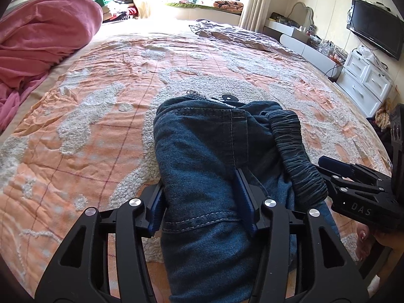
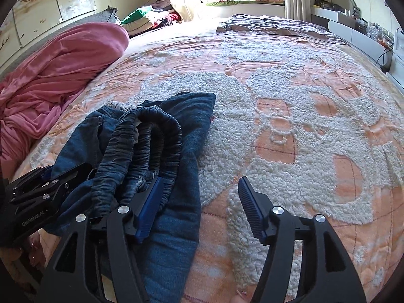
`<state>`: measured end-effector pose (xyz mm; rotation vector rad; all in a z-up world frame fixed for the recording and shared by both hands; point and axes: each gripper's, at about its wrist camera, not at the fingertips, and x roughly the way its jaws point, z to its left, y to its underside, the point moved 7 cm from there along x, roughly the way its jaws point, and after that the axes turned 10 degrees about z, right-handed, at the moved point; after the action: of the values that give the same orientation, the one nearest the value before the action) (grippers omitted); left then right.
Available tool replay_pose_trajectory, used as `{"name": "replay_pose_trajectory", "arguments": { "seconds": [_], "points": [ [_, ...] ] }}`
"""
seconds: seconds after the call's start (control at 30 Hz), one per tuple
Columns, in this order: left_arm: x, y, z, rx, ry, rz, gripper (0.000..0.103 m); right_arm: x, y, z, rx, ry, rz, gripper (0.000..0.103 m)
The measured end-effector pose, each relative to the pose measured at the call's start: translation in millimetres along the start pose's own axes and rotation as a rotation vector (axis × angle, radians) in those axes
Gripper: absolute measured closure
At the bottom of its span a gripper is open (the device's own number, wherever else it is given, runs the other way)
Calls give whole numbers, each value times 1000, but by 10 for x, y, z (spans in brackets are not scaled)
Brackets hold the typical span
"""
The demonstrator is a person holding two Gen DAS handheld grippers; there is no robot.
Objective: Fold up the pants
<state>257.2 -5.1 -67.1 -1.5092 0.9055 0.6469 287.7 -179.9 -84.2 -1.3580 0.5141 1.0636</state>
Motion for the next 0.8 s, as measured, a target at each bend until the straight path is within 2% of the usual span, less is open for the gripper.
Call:
{"name": "replay_pose_trajectory", "arguments": {
  "seconds": [0.23,0.6,0.8],
  "points": [
    [-115,57,5,9,-5,-8,52,-141,55,-10,4,-1,-22,32],
    [-447,238,-91,17,-7,-38,34,-571,175,-14,1,-6,-97,21],
    [-706,480,-67,-15,-11,-54,23,-846,316,-7,-12,-18,-126,16]
  ]
}}
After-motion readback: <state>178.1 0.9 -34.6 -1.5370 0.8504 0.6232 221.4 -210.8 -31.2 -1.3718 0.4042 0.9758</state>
